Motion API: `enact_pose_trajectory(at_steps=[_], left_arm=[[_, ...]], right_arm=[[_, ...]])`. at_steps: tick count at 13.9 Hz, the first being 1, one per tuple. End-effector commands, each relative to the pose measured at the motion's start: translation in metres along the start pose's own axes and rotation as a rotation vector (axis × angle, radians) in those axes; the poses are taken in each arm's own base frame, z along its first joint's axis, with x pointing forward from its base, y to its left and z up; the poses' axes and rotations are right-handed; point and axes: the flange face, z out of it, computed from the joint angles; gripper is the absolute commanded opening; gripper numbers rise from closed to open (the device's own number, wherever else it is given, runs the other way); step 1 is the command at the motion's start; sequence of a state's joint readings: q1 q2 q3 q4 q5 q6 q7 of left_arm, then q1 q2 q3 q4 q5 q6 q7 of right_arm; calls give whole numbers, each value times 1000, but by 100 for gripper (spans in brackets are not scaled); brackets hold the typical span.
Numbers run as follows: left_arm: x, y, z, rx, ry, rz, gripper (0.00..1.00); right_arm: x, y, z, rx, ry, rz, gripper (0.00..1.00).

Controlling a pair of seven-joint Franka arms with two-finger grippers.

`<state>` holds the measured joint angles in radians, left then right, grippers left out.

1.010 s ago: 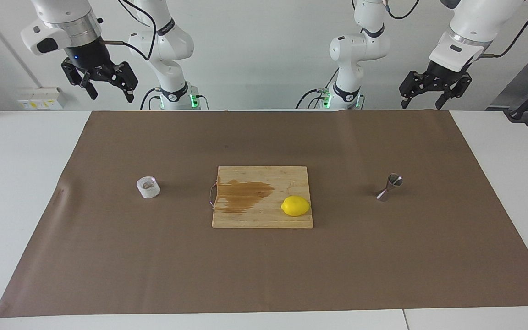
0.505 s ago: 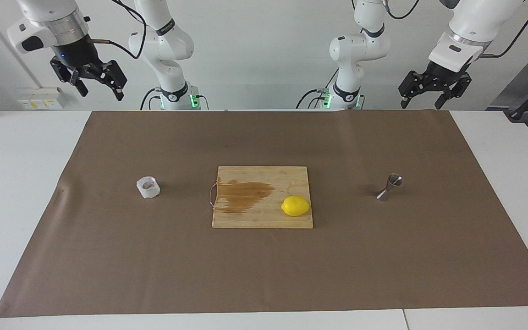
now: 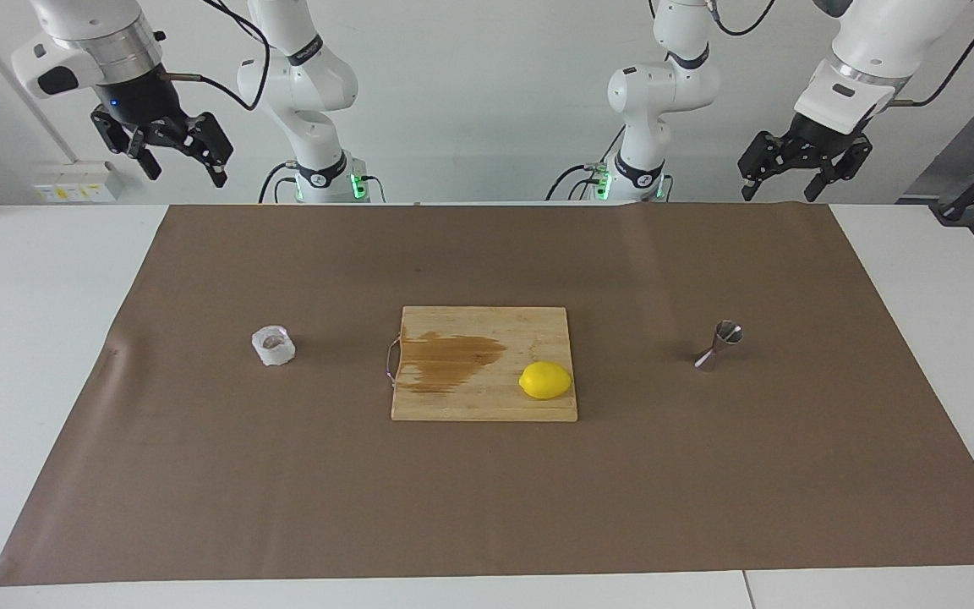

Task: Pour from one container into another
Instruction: 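Open the left gripper and move it toward the small metal cup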

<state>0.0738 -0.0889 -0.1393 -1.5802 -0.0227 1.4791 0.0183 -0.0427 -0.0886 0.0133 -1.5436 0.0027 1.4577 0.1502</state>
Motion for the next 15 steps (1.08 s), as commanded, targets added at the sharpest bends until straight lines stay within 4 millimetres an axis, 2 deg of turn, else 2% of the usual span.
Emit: enact_pose_trajectory(at_steps=[1, 3, 6, 9, 12, 14, 15], left_arm=[[-7, -2, 1, 19, -2, -12, 100], [-7, -2, 1, 19, -2, -12, 100], [-7, -2, 0, 19, 2, -7, 100], [-5, -2, 0, 18, 15, -13, 100], [-5, -8, 25, -39, -33, -45, 100], [1, -23, 41, -110, -66, -134, 100], [10, -27, 56, -143, -95, -166, 100]], right_arm=[[7, 1, 6, 65, -4, -9, 100], [14, 0, 5, 72, 0, -4, 100], [21, 1, 14, 50, -11, -10, 100], [20, -17, 15, 33, 3, -53, 100], [15, -38, 21, -21, 0, -129, 100], [15, -36, 26, -25, -1, -161, 100], [15, -35, 30, -27, 0, -195, 100]])
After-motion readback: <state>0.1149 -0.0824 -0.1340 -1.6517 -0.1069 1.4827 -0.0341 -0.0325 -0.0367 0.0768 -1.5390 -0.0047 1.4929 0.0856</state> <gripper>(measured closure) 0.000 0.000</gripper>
